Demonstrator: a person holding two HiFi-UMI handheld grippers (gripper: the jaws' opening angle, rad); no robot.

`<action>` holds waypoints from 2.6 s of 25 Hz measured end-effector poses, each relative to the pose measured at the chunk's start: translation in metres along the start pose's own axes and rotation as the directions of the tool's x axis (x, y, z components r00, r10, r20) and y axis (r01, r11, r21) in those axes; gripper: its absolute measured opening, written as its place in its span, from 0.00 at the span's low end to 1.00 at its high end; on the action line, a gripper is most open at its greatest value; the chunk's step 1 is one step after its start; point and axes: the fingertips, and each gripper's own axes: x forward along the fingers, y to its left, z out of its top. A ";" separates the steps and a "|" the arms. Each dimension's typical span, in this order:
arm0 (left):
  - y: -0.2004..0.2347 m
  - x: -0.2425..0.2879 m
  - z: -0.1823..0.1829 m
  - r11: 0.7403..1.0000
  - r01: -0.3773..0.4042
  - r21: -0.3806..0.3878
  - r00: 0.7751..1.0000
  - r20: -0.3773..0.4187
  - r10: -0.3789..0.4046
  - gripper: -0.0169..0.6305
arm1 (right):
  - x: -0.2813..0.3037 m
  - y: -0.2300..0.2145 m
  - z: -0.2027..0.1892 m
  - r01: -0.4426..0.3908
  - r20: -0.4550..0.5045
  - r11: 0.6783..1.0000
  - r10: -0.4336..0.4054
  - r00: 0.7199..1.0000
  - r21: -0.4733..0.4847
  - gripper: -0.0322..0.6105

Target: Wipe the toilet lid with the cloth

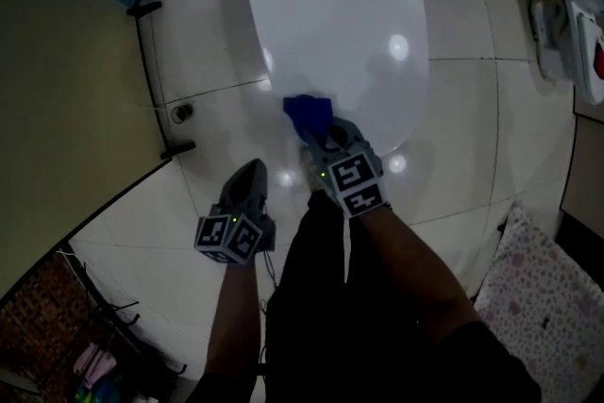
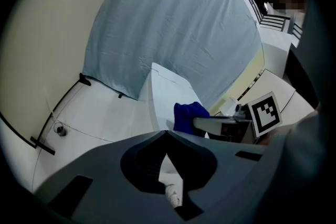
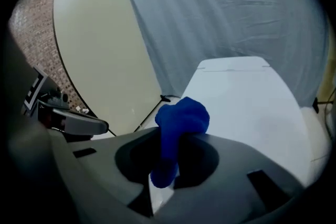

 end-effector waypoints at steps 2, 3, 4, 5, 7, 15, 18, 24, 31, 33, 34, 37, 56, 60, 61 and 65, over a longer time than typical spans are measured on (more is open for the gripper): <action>0.009 -0.004 -0.003 1.000 -0.012 -0.009 1.000 -0.002 0.012 0.01 | 0.019 0.013 -0.023 -0.015 -0.063 1.000 0.016 0.998 0.020 0.14; 0.013 -0.005 -0.007 1.000 -0.018 -0.014 1.000 -0.005 0.018 0.01 | 0.027 0.014 -0.037 -0.009 -0.100 1.000 0.011 0.995 0.023 0.14; 0.017 -0.005 -0.012 1.000 -0.024 -0.018 1.000 -0.011 0.023 0.01 | 0.032 0.011 -0.052 0.000 -0.137 1.000 0.003 0.991 0.023 0.14; 0.020 -0.006 -0.017 0.999 -0.028 -0.021 0.999 -0.017 0.028 0.01 | 0.035 0.008 -0.065 0.004 -0.166 1.000 0.000 0.986 0.021 0.14; 0.023 -0.003 -0.027 0.999 -0.033 -0.028 0.999 -0.029 0.033 0.01 | 0.034 0.002 -0.079 -0.011 -0.186 1.000 0.012 0.982 0.003 0.14; -0.013 0.023 -0.044 0.999 0.011 -0.048 0.999 -0.048 -0.013 0.01 | -0.006 -0.032 -0.103 -0.035 -0.210 0.989 0.005 0.978 -0.141 0.14; -0.021 0.030 -0.041 0.999 0.021 -0.034 0.998 -0.052 -0.023 0.01 | -0.028 -0.059 -0.114 0.007 -0.218 0.988 -0.042 0.975 -0.157 0.14; -0.035 0.037 -0.031 1.000 0.020 -0.014 0.999 -0.042 -0.020 0.01 | -0.072 -0.125 -0.127 0.093 -0.204 0.982 -0.127 0.971 -0.166 0.14; -0.044 0.033 -0.033 1.000 0.003 0.003 0.999 -0.042 -0.003 0.01 | -0.107 -0.183 -0.137 0.203 -0.203 0.963 -0.237 0.950 -0.176 0.14; -0.048 0.033 -0.033 1.000 -0.004 -0.005 0.999 -0.035 0.004 0.01 | -0.115 -0.203 -0.146 0.263 -0.228 0.950 -0.296 0.928 -0.167 0.14; -0.050 0.032 -0.032 1.000 -0.006 -0.007 1.000 -0.030 0.006 0.01 | -0.120 -0.215 -0.153 0.301 -0.252 0.942 -0.330 0.910 -0.147 0.14; -0.060 0.027 -0.027 1.000 -0.005 0.002 1.000 -0.011 0.005 0.01 | -0.141 -0.241 -0.173 0.395 -0.302 0.918 -0.388 0.871 -0.040 0.14; -0.210 -0.202 0.238 0.975 -0.107 0.196 0.883 0.470 0.002 0.01 | -0.457 -0.163 0.123 0.393 0.483 0.917 -0.375 0.791 0.069 0.14; -0.233 -0.243 0.266 0.973 -0.109 0.203 0.819 0.573 -0.028 0.01 | -0.517 -0.163 0.178 0.379 0.622 0.920 -0.354 0.698 0.098 0.14; -0.236 -0.252 0.269 0.974 -0.110 0.200 0.805 0.592 -0.031 0.01 | -0.527 -0.162 0.185 0.376 0.641 0.921 -0.347 0.685 0.097 0.14; -0.237 -0.284 0.274 0.977 -0.125 0.172 0.759 0.651 -0.017 0.01 | -0.553 -0.154 0.203 0.379 0.683 0.922 -0.324 0.654 0.075 0.13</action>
